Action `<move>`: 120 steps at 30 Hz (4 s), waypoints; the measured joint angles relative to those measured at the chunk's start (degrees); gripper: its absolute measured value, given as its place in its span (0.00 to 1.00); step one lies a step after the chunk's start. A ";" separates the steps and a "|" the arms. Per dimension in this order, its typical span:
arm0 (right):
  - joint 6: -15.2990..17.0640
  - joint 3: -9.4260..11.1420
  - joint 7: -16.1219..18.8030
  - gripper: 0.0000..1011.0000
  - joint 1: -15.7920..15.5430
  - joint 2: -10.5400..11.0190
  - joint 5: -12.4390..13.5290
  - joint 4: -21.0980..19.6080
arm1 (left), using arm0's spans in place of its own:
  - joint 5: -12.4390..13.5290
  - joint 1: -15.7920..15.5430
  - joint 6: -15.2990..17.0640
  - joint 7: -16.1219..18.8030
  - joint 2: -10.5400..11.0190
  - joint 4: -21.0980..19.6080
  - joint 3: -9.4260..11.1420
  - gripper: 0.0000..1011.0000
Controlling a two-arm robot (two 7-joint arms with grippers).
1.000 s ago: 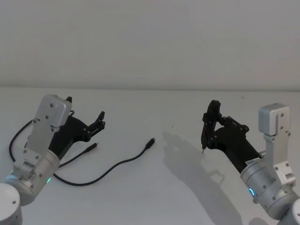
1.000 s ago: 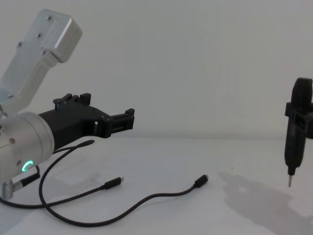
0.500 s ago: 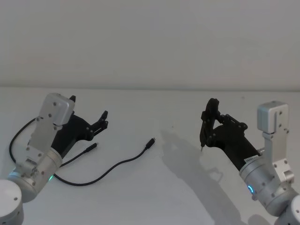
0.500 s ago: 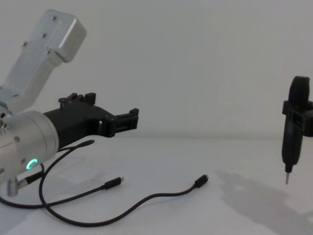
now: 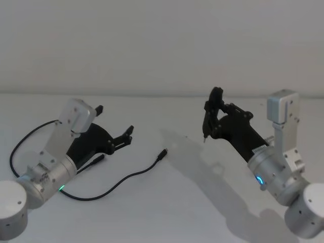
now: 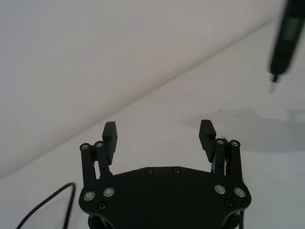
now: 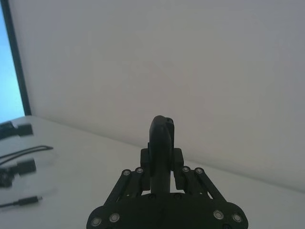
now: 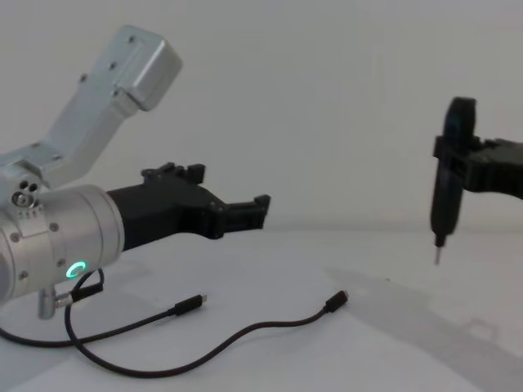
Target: Pick up the data cable with the one hand.
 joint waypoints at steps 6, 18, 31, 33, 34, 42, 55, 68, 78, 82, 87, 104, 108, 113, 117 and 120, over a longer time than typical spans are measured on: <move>-1.55 -0.57 2.41 0.27 3.41 -1.16 0.56 3.72 | -1.08 -2.11 1.73 -5.61 0.84 1.49 1.22 0.99; -3.31 -1.14 6.24 0.27 6.81 -3.12 2.21 8.16 | -3.05 -4.81 8.90 -15.26 3.61 2.50 3.63 0.99; -4.04 -1.54 9.05 0.27 8.03 -3.88 4.40 9.75 | -3.72 -5.58 13.00 -19.47 5.00 2.61 5.22 0.99; -4.07 -1.64 9.46 0.27 8.20 -3.95 4.75 9.95 | -3.73 -5.70 13.22 -19.75 5.03 2.72 5.40 0.99; -4.09 -1.69 9.57 0.27 8.29 -3.98 4.86 10.03 | -3.72 -5.79 13.35 -19.93 5.04 2.82 5.51 0.99; -4.33 -2.10 10.75 0.27 8.96 -4.05 6.01 10.78 | -3.56 -6.41 14.02 -20.81 4.87 3.66 6.13 0.99; -4.50 -2.69 11.44 0.27 9.44 -3.95 7.21 11.63 | -2.28 -6.69 15.57 -20.80 4.49 4.42 6.51 0.99; -4.95 -2.97 11.49 0.27 9.50 -3.86 7.58 12.07 | -1.85 -6.81 16.62 -21.11 4.15 4.85 6.62 0.94; -5.09 -3.05 11.47 0.27 9.63 -3.82 7.44 12.70 | -1.72 -6.86 16.94 -21.26 4.05 4.97 6.67 0.66; -5.16 -3.14 11.47 0.27 9.90 -3.83 7.05 13.41 | -1.70 -6.87 17.01 -21.29 4.03 4.99 6.67 0.54; -5.22 -3.30 11.66 0.27 10.40 -3.95 6.72 14.47 | -1.66 -6.87 17.08 -21.33 4.00 5.03 6.67 0.36; -5.39 -4.07 12.93 0.27 11.76 -4.28 6.24 17.16 | -1.63 -6.87 17.19 -21.38 3.97 5.05 6.67 0.04; -5.22 -4.28 13.16 0.27 11.77 -4.15 6.24 17.46 | -1.64 -6.87 17.19 -21.38 3.97 5.05 6.67 0.04; -5.04 -4.48 13.47 0.27 11.60 -3.93 6.32 17.63 | -1.64 -6.87 17.19 -21.38 3.97 5.05 6.67 0.04; -5.04 -4.62 13.66 0.27 11.45 -3.78 6.48 17.72 | -1.64 -6.86 17.19 -21.38 3.97 5.05 6.67 0.04; -5.26 -4.72 13.91 0.27 11.44 -3.76 6.54 17.88 | -1.64 -6.87 17.19 -21.37 3.97 5.05 6.67 0.04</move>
